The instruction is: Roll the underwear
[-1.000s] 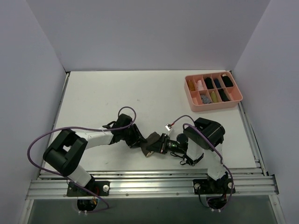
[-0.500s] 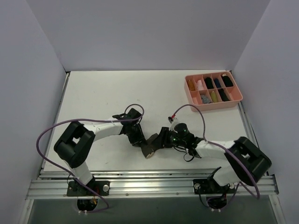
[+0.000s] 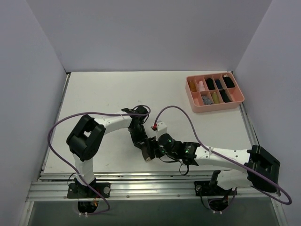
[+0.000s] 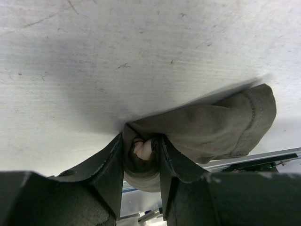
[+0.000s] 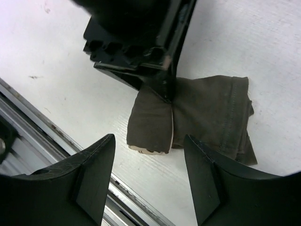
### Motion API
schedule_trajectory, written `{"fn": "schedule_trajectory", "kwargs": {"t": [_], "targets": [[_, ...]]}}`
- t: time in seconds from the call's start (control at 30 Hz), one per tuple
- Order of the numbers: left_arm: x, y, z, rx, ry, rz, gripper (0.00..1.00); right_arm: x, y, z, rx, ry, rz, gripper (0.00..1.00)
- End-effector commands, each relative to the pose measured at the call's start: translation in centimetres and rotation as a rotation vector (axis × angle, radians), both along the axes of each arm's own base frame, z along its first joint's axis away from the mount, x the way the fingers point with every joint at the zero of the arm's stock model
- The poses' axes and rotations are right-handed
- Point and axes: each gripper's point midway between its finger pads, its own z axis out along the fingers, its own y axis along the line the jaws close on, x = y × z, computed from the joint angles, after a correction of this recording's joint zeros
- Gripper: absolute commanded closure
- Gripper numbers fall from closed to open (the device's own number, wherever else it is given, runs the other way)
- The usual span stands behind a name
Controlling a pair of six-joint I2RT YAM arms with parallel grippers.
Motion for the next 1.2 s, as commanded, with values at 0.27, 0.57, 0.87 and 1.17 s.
{"fn": "schedule_trajectory", "kwargs": {"t": [0.27,0.57,0.87,1.17], "targets": [[-2.1,2.4,-1.4,0.144,0.097,-0.038,0.90,-0.4,2.7,-2.6,-0.301,-0.147,0.040,0.43],[-2.1,2.4,-1.4,0.156,0.104,-0.027,0.91,-1.5,4.7,-5.1,-0.405,-0.156,0.090,0.44],[-2.7,3.3,-1.7,0.187,0.135,0.014,0.90,-2.0,4.0,-7.3,-0.481,-0.145,0.071,0.67],[-2.6,6.8,0.3,0.076,0.093,0.318,0.65,-4.2,1.6,-11.1,-0.323,0.035,0.038,0.99]]}}
